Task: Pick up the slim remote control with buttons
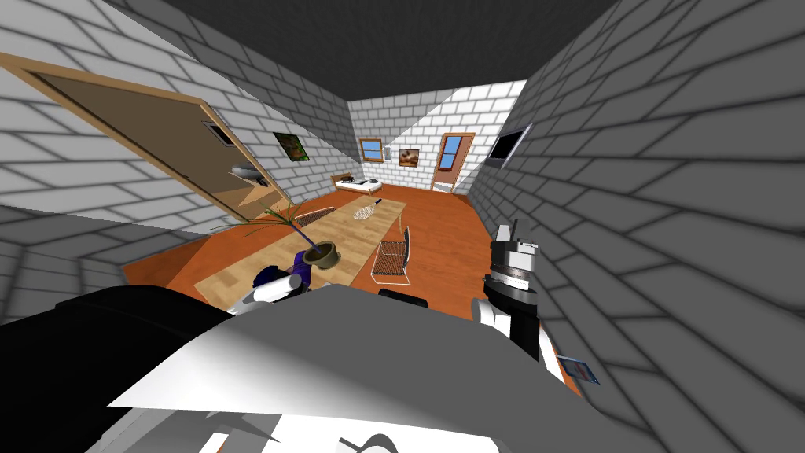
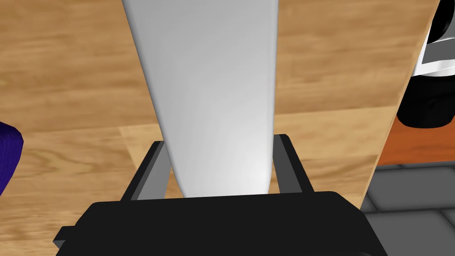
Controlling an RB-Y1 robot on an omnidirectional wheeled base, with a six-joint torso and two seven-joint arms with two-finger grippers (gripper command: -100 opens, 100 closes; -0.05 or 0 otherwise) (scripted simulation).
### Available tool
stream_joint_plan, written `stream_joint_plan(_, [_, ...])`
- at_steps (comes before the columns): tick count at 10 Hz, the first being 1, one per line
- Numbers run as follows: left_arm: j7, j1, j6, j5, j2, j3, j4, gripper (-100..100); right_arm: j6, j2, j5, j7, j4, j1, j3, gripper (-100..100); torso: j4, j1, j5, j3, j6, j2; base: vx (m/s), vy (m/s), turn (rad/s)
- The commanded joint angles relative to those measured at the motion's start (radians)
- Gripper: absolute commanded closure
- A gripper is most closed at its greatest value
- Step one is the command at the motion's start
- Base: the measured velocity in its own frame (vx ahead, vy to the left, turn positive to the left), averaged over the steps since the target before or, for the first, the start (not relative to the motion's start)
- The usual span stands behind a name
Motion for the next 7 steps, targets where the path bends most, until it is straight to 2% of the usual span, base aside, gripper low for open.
stream_joint_plan(1, [0.0, 0.0, 0.0, 0.0, 0.0, 0.0, 0.0, 0, 0.0, 0.0, 0.0, 0.0, 0.0, 0.0, 0.0, 0, 0.0, 0.0, 0.0, 0.0, 0.0, 0.0, 0.0, 0.0, 0.0])
stream_joint_plan(2, [-0.002, 0.023, 0.006, 0.005, 0.002, -0.001, -0.034, 100, 0.0, 0.0, 0.0, 0.0, 0.0, 0.0, 0.0, 0, 0.0, 0.0, 0.0, 0.0, 0.0, 0.0, 0.059, 0.009, 0.158])
stream_joint_plan(7, [-0.017, 0.097, 0.025, 0.026, 0.009, -0.005, -0.138, 100, 0.0, 0.0, 0.0, 0.0, 0.0, 0.0, 0.0, 0, -0.001, 0.0, -0.001, -0.003, 0.0, -0.005, 0.088, 0.005, 0.118])
